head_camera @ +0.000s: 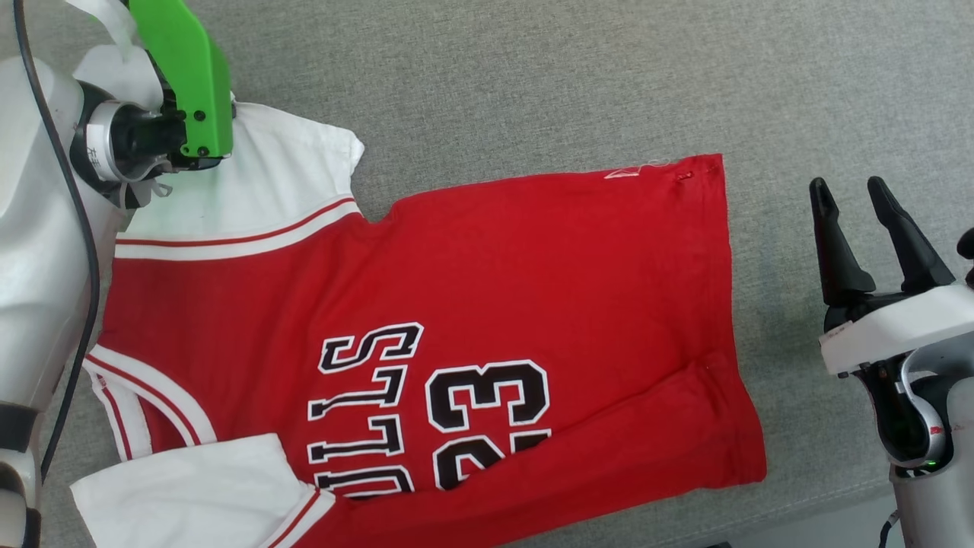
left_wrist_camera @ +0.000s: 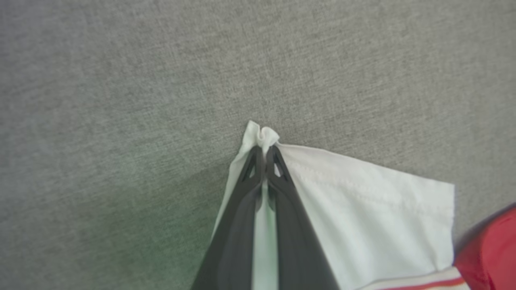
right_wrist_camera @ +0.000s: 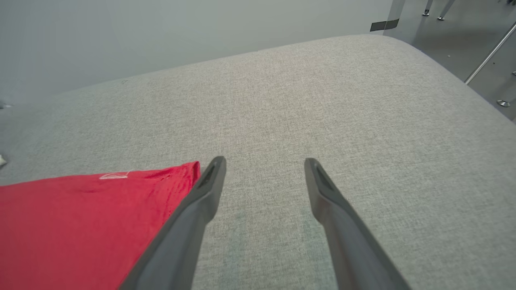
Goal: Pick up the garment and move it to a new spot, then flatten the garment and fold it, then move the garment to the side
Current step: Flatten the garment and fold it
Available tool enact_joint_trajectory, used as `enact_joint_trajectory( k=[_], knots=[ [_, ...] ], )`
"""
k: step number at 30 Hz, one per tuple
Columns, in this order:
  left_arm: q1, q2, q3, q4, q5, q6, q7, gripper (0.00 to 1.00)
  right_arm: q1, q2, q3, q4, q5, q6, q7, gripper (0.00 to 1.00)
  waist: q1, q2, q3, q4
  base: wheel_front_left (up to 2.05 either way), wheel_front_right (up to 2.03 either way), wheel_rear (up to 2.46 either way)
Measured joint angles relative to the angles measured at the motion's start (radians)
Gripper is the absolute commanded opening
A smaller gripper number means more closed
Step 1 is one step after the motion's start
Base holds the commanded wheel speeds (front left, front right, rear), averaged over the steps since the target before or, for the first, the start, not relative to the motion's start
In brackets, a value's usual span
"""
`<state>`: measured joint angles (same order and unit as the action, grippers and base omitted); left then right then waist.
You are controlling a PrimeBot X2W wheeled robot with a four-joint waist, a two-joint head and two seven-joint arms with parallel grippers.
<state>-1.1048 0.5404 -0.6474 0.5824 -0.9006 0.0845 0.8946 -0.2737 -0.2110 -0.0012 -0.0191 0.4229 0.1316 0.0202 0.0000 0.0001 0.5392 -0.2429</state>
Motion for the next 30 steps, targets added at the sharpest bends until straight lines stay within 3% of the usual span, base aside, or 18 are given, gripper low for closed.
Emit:
enact_joint_trajectory(
  k=[8, 15, 30],
  knots=[
    [0.027, -0.023, -0.022, -0.010, 0.002, -0.021, -0.071, 0.00, -0.091, -0.156, 0.086, 0.066, 0.162, 0.000, 0.289, 1.00, 0.0000, 0.0000, -0.048, 0.036, 0.00, 0.00, 0.00],
    [0.043, -0.049, -0.037, -0.043, 0.010, -0.045, -0.115, 0.00, -0.179, -0.227, 0.178, 0.092, 0.249, 0.000, 0.526, 1.00, 0.0001, 0.0000, -0.082, 0.093, 0.00, 0.00, 0.00],
    [0.041, -0.061, -0.034, -0.090, 0.021, -0.046, -0.168, 0.00, -0.341, -0.278, 0.377, 0.246, 0.287, -0.001, 0.687, 1.00, 0.0000, 0.0000, -0.068, 0.173, 0.00, 0.00, 0.00]
  ],
)
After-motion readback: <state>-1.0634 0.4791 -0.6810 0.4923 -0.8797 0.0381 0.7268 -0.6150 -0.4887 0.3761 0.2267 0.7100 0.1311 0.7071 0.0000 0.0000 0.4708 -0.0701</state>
